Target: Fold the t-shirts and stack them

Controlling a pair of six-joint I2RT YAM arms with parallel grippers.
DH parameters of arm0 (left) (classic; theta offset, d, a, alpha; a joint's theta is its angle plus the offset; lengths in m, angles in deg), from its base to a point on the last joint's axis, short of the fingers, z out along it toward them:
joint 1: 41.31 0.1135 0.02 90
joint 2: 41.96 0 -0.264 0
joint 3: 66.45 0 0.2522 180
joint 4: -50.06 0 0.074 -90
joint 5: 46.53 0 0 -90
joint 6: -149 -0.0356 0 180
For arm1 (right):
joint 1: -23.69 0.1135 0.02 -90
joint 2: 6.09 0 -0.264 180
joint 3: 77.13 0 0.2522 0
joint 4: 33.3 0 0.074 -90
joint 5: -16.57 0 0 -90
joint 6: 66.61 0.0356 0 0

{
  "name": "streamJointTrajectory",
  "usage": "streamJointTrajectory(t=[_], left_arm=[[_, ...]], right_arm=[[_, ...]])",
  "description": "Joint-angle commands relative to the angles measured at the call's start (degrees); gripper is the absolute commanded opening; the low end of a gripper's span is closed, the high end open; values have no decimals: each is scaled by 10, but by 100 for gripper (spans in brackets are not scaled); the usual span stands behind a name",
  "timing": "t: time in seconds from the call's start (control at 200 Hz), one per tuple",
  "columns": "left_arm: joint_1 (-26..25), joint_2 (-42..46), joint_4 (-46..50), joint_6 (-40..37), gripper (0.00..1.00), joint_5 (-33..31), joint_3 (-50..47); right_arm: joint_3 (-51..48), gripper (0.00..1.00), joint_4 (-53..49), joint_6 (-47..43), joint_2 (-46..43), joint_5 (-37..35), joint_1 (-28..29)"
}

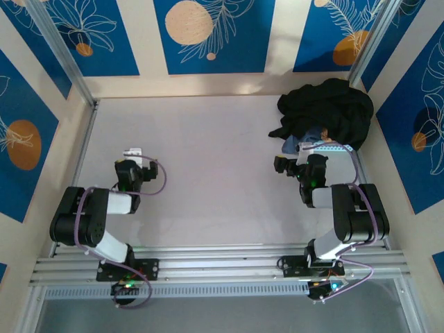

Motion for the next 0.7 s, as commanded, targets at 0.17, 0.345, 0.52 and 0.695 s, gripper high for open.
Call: streamJointTrajectory(t=[0.17,0.345,0.52,0.695], left_arm=[[-6,6,-19,-1,100,-6,0],[-6,6,-19,-2,100,-6,1],[-6,5,-19,-1,100,-6,1],[-24,87,117,-17,100,-35,42]], right_arm=[[14,99,3,-11,-1,7,-2],[15,99,3,-11,-1,7,-3],[13,99,6,-12,-3,5,-2],[97,99,-192,-34,-135,-117,62]])
